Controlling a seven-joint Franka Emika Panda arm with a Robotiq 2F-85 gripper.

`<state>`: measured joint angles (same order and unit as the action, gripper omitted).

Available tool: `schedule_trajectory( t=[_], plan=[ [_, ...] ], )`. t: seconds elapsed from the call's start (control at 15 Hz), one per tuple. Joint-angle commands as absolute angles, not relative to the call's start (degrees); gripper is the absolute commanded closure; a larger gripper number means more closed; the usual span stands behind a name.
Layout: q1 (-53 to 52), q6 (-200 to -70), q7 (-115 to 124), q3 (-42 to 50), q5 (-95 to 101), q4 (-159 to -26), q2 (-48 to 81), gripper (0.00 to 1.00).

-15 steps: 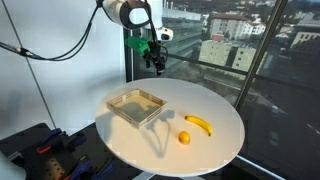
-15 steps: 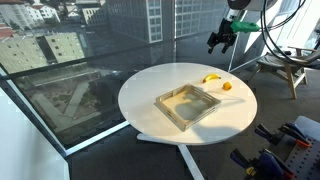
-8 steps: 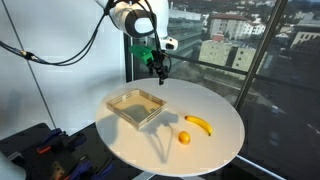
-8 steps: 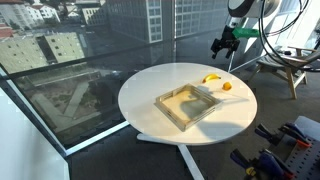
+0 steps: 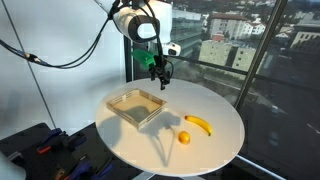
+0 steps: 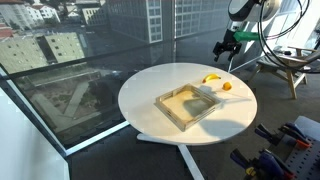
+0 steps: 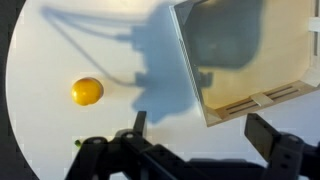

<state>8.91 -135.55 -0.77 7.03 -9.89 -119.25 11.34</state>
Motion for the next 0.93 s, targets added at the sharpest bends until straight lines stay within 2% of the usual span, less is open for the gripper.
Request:
schedule_trajectory(
  t=[0.0,0.87],
  plan=[
    [9.0,-135.4,-0.7,7.0,-9.8,-119.1,11.3,0.00],
    [8.5,-136.1,1.6,7.5,-7.4,-117.5,12.9,0.00]
  ],
)
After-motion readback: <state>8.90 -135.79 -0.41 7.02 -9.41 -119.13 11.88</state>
